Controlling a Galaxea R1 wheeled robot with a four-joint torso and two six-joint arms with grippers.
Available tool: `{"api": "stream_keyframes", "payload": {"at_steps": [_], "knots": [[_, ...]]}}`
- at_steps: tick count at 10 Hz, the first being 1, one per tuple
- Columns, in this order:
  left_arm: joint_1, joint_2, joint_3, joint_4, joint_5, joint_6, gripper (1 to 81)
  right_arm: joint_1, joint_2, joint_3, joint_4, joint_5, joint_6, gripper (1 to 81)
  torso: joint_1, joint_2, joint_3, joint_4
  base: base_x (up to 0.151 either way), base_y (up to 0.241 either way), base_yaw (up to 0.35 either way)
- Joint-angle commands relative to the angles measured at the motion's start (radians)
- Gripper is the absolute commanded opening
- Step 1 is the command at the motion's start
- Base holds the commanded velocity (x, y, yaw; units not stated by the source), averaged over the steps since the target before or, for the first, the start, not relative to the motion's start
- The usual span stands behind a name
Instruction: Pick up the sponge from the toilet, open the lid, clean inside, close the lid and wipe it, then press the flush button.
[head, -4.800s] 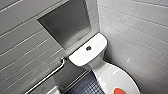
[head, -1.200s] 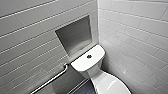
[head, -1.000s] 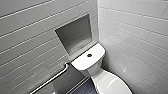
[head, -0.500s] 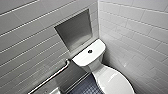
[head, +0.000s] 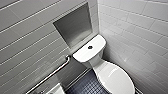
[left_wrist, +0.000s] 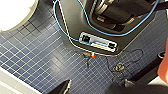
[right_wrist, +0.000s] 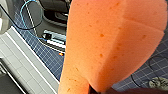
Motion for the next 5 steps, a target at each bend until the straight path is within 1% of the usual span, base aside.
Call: {"api": "stream_keyframes", "payload": {"at_steps": [1,2,3,5], "knots": [[0.024,-0.022,-0.009,-0.003,0.058,0.001,81.1,-0.035,0.023,0.033,0.005,-0.079,-0.002,1.0,-0.063,0.097,0.091,-0.053,0.000,0.000,0.000],[0.024,-0.022,-0.009,-0.002,0.058,0.001,81.1,-0.034,0.023,0.030,0.006,-0.082,-0.004,1.0,-0.080,0.124,0.109,-0.050,0.000,0.000,0.000],[0.024,-0.022,-0.009,-0.002,0.058,0.001,81.1,-0.034,0.026,0.027,0.006,-0.084,-0.004,1.0,-0.100,0.156,0.141,-0.050,0.000,0.000,0.000],[0.024,-0.020,-0.009,-0.002,0.058,0.001,81.1,-0.029,0.026,0.024,0.008,-0.084,-0.002,1.0,-0.148,0.229,0.212,-0.064,0.000,0.000,0.000]]}}
